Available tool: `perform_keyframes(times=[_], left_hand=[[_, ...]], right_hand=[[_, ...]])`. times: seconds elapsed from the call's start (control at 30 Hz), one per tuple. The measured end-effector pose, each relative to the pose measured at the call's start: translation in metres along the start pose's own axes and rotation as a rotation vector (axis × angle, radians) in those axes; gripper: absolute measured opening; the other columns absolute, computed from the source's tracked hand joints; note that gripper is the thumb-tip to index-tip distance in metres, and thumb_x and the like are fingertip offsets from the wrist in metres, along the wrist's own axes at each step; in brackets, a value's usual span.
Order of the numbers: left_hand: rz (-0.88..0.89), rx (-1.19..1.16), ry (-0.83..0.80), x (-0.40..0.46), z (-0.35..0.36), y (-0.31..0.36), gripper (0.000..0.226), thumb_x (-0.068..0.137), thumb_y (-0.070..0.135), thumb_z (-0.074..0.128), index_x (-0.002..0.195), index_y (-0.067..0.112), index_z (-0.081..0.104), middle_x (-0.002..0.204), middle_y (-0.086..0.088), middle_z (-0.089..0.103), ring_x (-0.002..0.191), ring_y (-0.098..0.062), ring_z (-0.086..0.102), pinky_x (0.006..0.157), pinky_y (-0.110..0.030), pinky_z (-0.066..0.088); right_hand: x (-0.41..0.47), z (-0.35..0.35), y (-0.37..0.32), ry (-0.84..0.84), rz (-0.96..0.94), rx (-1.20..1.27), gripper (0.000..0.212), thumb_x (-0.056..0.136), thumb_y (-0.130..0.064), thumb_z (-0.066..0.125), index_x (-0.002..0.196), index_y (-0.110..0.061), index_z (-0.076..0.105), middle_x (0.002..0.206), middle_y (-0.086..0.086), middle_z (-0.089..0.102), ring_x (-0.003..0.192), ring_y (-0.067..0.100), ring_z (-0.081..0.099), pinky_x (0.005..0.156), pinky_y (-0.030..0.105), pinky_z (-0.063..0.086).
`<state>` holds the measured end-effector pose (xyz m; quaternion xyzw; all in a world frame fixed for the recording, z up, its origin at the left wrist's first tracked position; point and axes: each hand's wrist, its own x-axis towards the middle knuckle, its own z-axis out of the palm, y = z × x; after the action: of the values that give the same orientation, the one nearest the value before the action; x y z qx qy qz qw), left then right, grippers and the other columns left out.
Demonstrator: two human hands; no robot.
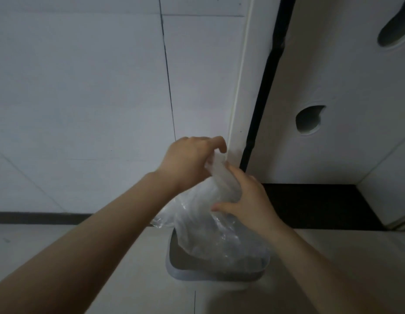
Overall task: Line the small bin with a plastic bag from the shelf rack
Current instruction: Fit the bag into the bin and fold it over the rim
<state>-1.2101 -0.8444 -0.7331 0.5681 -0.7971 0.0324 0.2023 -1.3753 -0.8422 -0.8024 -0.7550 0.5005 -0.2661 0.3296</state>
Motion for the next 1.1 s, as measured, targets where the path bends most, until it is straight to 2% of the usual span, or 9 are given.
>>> perform_keyframes(times=[0.1,0.2,0.37,0.53,0.67,0.8,0.93,1.0,1.1], left_hand=[[0.059,-0.11,-0.054,-0.008,0.006,-0.004,0.063,0.066,0.028,0.079,0.121,0.026,0.048,0.11,0.0,0.065,0.097,-0.023,0.061,0.084,-0.035,0.046],[0.027,-0.266,-0.101,-0.025,0.005,-0.02,0.1,0.053,0.046,0.083,0.137,0.036,0.03,0.136,0.008,0.048,0.123,-0.014,0.044,0.109,-0.044,0.031],[-0.421,-0.685,0.158,-0.094,0.033,-0.046,0.123,0.037,0.064,0.081,0.137,0.056,0.009,0.137,0.048,0.011,0.127,0.019,0.02,0.106,-0.03,0.027],[-0.856,-0.896,0.116,-0.14,0.085,-0.049,0.147,0.036,0.044,0.088,0.139,0.042,-0.017,0.157,-0.006,0.003,0.14,-0.027,0.019,0.11,-0.049,0.024],[-1.011,-1.209,0.118,-0.14,0.104,-0.064,0.129,0.066,0.016,0.079,0.14,0.028,-0.026,0.154,-0.016,0.016,0.129,-0.025,0.033,0.105,-0.044,0.028],[-1.082,-1.261,-0.013,-0.145,0.113,-0.074,0.128,0.067,0.02,0.078,0.14,0.027,-0.026,0.152,-0.024,0.02,0.13,-0.029,0.037,0.105,-0.043,0.026],[-0.911,-1.374,-0.043,-0.135,0.117,-0.069,0.126,0.051,0.025,0.087,0.147,0.017,0.006,0.143,-0.017,0.043,0.108,-0.023,0.055,0.098,-0.035,0.038],[-0.808,-1.405,-0.011,-0.132,0.117,-0.069,0.094,0.049,0.028,0.088,0.132,0.02,0.045,0.123,-0.008,0.065,0.108,-0.028,0.062,0.085,-0.03,0.053],[-0.765,-1.361,0.033,-0.142,0.117,-0.068,0.062,0.052,0.02,0.085,0.107,0.034,0.06,0.099,0.012,0.074,0.093,-0.009,0.069,0.066,-0.018,0.055]], right_hand=[[0.0,0.008,0.005,0.129,0.023,0.116,0.045,0.066,-0.028,0.081,0.106,-0.019,0.062,0.094,-0.007,0.065,0.092,0.013,0.063,0.072,0.015,0.047],[-0.003,0.007,0.012,0.212,0.003,0.111,0.023,0.07,-0.022,0.078,0.09,-0.015,0.068,0.081,-0.006,0.069,0.077,0.007,0.063,0.066,0.017,0.048],[0.0,0.001,0.023,0.312,0.028,0.199,0.015,0.069,-0.015,0.078,0.069,-0.01,0.064,0.062,0.003,0.065,0.061,0.009,0.054,0.052,0.018,0.039],[0.009,-0.008,0.038,0.359,0.197,0.61,0.018,0.066,-0.006,0.078,0.081,-0.007,0.068,0.074,0.004,0.069,0.067,0.016,0.062,0.061,0.028,0.05],[0.013,-0.021,0.048,0.355,0.12,0.671,0.021,0.076,0.0,0.07,0.095,-0.008,0.068,0.084,-0.009,0.07,0.079,0.015,0.063,0.067,0.015,0.05],[0.009,-0.025,0.051,0.24,0.161,1.134,0.015,0.078,-0.007,0.064,0.089,-0.017,0.065,0.071,-0.006,0.067,0.067,0.009,0.064,0.061,0.02,0.055],[0.001,-0.011,0.054,0.225,0.257,1.139,0.008,0.076,-0.01,0.065,0.085,-0.009,0.064,0.067,0.001,0.067,0.058,0.01,0.066,0.051,0.02,0.055],[-0.008,-0.007,0.064,0.239,0.289,1.013,0.014,0.081,-0.007,0.063,0.094,-0.001,0.065,0.075,0.007,0.068,0.061,0.012,0.068,0.052,0.021,0.055],[-0.021,-0.007,0.084,0.238,0.36,0.831,0.016,0.078,-0.006,0.067,0.093,-0.009,0.069,0.071,0.001,0.071,0.058,0.009,0.067,0.046,0.02,0.051]])
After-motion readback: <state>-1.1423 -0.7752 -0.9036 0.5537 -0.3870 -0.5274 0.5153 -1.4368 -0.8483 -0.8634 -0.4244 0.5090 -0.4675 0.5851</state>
